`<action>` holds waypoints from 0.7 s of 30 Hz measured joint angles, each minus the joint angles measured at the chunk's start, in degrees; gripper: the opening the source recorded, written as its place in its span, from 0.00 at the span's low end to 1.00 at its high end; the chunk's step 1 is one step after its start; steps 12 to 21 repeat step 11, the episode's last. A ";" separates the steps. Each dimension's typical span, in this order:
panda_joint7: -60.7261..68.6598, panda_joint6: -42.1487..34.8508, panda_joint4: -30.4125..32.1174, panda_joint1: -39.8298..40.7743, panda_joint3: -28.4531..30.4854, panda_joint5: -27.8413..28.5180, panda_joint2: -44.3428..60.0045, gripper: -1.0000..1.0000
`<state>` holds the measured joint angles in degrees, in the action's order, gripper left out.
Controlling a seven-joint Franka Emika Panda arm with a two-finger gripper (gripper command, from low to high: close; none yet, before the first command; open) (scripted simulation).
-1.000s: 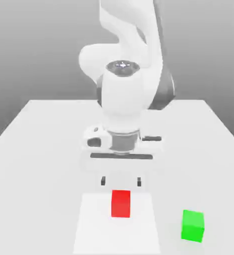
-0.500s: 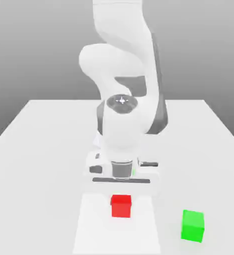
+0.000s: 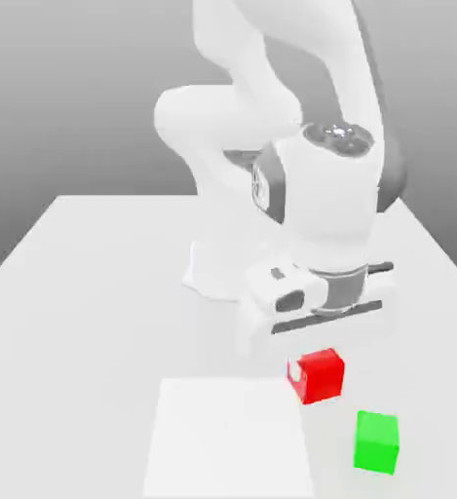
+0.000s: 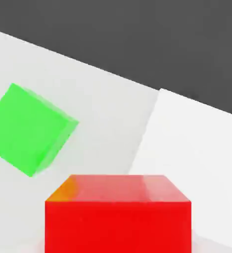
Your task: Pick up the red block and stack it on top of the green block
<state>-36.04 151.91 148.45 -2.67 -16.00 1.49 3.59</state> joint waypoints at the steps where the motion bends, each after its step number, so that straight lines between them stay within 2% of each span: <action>1: 1.09 -0.84 -1.30 -0.87 -0.57 0.42 0.51 0.00; 4: 2.84 -1.46 -4.38 -2.67 -1.53 2.50 3.18 0.00; 8: -0.56 5.00 -5.38 -4.72 1.17 8.01 11.01 0.00; 9: -1.07 5.93 -5.47 -5.07 1.65 8.73 12.05 1.00; 21: -1.07 5.92 -5.47 -5.07 1.65 8.73 12.05 1.00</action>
